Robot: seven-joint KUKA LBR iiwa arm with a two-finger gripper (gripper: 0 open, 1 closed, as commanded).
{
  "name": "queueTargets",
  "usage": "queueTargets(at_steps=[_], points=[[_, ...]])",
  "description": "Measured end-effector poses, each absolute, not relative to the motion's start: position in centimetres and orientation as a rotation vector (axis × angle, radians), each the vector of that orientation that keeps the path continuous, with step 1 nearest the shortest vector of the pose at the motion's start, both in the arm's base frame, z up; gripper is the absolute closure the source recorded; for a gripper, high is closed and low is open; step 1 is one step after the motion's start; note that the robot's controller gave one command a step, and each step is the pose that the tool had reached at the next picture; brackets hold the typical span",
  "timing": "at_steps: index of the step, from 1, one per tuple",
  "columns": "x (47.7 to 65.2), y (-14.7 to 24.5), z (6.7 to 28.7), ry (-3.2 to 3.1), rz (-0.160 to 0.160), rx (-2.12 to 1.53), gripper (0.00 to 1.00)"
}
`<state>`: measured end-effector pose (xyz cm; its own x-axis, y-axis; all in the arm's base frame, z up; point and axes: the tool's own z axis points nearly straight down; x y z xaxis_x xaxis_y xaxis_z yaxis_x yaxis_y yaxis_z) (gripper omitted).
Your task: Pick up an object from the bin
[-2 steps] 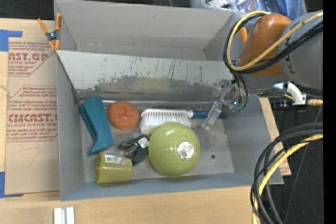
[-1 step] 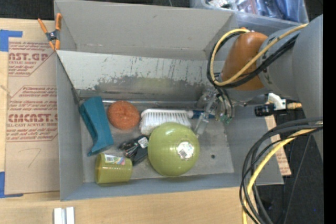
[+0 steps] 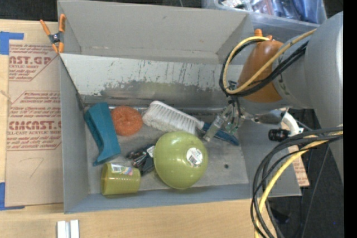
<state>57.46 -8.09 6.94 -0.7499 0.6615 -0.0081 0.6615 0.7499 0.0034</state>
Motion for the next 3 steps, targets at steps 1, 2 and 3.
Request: queueTargets(at_steps=[1, 2, 3], points=[[57.5, -8.1, 6.9, 2.93, 0.0, 1.108, 1.0], [57.3, -8.1, 8.2, 2.934, -0.001, 1.109, 1.0], [57.2, -8.0, 12.4, 2.937, -0.001, 1.109, 1.0]])
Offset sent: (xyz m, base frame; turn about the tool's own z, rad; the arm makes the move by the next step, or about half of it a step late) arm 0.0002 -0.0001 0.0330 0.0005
